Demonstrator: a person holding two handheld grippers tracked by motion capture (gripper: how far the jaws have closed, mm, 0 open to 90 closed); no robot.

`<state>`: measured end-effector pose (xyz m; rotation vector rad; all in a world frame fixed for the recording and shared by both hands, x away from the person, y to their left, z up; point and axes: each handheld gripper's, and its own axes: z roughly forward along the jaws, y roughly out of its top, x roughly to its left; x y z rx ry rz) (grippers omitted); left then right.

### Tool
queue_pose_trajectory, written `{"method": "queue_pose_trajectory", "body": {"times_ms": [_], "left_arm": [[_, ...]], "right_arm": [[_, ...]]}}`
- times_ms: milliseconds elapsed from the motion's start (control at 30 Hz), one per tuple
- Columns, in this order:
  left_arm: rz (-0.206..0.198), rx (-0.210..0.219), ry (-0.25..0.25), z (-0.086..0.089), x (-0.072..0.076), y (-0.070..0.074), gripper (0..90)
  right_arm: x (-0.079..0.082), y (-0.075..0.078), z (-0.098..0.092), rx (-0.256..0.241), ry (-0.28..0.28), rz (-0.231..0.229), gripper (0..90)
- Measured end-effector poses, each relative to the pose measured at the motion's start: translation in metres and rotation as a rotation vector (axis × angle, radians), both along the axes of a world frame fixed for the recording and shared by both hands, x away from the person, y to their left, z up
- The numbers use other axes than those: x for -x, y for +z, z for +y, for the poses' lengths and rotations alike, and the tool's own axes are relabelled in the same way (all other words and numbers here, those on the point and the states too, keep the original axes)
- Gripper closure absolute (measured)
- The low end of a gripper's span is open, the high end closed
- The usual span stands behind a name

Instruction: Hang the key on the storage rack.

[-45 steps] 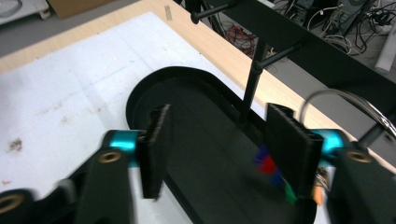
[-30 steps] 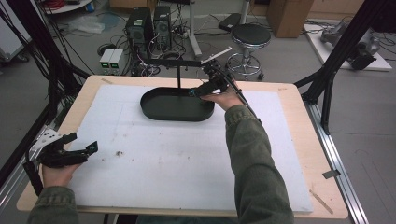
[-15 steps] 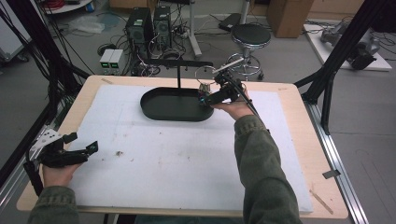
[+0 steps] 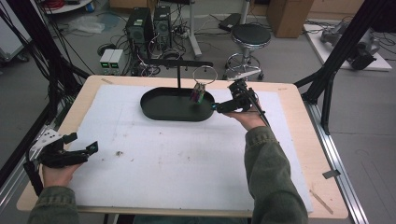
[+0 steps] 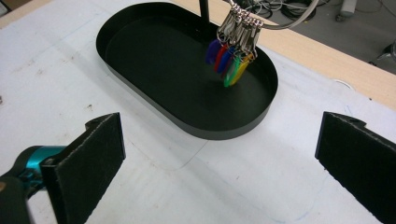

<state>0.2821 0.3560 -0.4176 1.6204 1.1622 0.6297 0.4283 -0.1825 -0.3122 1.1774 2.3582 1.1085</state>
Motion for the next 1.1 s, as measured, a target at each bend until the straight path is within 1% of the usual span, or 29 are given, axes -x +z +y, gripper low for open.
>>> {"method": "queue_pose_trajectory", "body": {"times_ms": [133,233,400,533,633,733,867,900,1033,1100], "left_arm": [[0.000,-0.002,0.000,0.000,0.000,0.000,2.1],[0.003,-0.006,-0.002,0.000,0.000,0.000,2.1],[0.004,-0.008,-0.002,0.000,0.000,-0.001,2.1],[0.004,-0.008,-0.001,0.000,0.000,-0.001,2.1],[0.006,-0.009,-0.002,0.000,0.000,-0.001,2.1],[0.004,-0.010,-0.001,0.000,0.000,-0.001,2.1],[0.005,-0.011,-0.002,0.000,0.000,-0.001,2.1],[0.005,-0.012,-0.002,0.000,0.000,-0.001,2.1],[0.007,-0.013,-0.003,0.000,0.000,-0.001,2.1],[0.007,-0.013,-0.004,0.000,0.000,-0.001,2.1]], "right_arm": [[0.004,-0.003,-0.007,-0.005,-0.014,-0.014,0.5],[0.007,-0.006,-0.013,-0.020,-0.022,-0.022,0.5],[0.011,-0.009,-0.020,-0.030,-0.030,-0.021,0.5],[0.015,-0.012,-0.026,-0.047,-0.045,-0.034,0.5],[0.018,-0.015,-0.030,-0.044,-0.046,-0.033,0.5],[0.022,-0.017,-0.033,-0.055,-0.051,-0.035,0.5],[0.027,-0.019,-0.037,-0.051,-0.052,-0.054,0.5],[0.029,-0.020,-0.039,-0.059,-0.052,-0.054,0.5],[0.034,-0.023,-0.043,-0.054,-0.060,-0.060,0.5],[0.037,-0.025,-0.046,-0.068,-0.067,-0.062,0.5]]}}
